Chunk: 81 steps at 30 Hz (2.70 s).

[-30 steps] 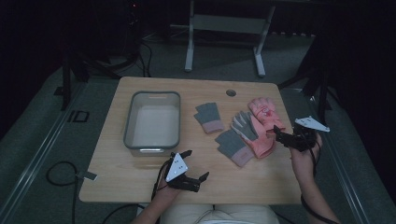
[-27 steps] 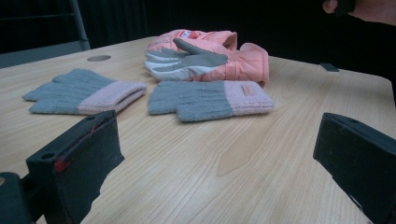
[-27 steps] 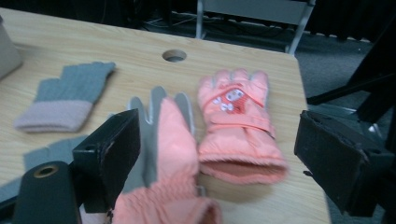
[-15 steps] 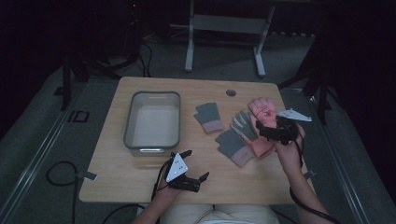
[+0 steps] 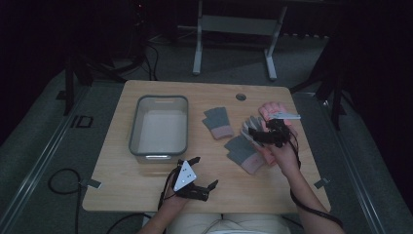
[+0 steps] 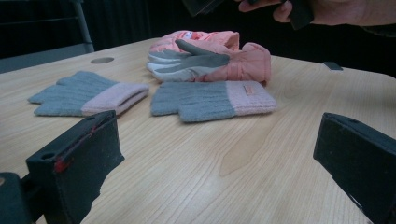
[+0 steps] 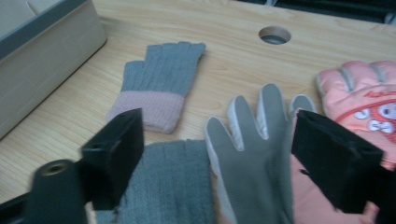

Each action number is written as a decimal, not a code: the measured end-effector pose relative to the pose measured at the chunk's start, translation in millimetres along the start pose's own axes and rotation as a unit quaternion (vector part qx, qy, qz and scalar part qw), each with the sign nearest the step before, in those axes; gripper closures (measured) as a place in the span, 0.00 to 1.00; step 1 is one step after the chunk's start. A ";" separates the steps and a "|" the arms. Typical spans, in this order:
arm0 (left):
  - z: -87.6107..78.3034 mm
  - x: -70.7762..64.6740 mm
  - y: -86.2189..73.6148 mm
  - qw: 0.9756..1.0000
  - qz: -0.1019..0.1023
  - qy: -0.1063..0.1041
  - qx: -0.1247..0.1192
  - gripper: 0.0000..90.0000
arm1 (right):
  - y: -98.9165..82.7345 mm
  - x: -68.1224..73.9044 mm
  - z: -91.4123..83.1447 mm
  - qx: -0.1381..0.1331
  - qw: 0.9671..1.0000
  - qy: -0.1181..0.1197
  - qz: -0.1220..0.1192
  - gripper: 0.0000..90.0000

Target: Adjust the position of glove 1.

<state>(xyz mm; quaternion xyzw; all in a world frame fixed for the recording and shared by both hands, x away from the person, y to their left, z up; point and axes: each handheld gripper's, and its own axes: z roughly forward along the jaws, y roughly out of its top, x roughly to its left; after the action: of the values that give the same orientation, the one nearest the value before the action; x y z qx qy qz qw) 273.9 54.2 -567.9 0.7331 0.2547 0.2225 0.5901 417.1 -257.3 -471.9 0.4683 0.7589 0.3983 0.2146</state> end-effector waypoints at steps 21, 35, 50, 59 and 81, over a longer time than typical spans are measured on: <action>-2.7 -1.3 -1.2 1.000 -0.001 0.015 -0.011 0.00 | 30.9 39.9 74.3 0.026 0.997 0.036 -0.069 0.45; -3.4 -0.6 -1.5 1.000 -0.001 0.008 -0.014 0.00 | 42.9 49.5 137.5 0.091 0.990 0.036 -0.101 0.47; -4.7 -1.2 -2.1 1.000 -0.002 0.021 -0.019 0.00 | 34.3 47.9 174.7 0.124 0.986 0.044 -0.101 0.55; -4.6 -4.0 -1.9 0.999 0.009 0.029 -0.016 0.00 | 36.6 57.2 173.8 0.135 0.986 0.029 -0.091 0.80; -4.3 -4.1 -1.6 0.999 0.008 0.031 -0.012 0.00 | 59.2 83.2 87.3 0.072 0.995 0.063 -0.003 0.94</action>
<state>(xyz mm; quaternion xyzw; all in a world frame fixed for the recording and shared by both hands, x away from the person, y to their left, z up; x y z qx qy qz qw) 267.9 55.1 -568.7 0.7207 0.2643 0.2534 0.5886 471.0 -134.3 -471.8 0.4539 0.7994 0.3704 0.1331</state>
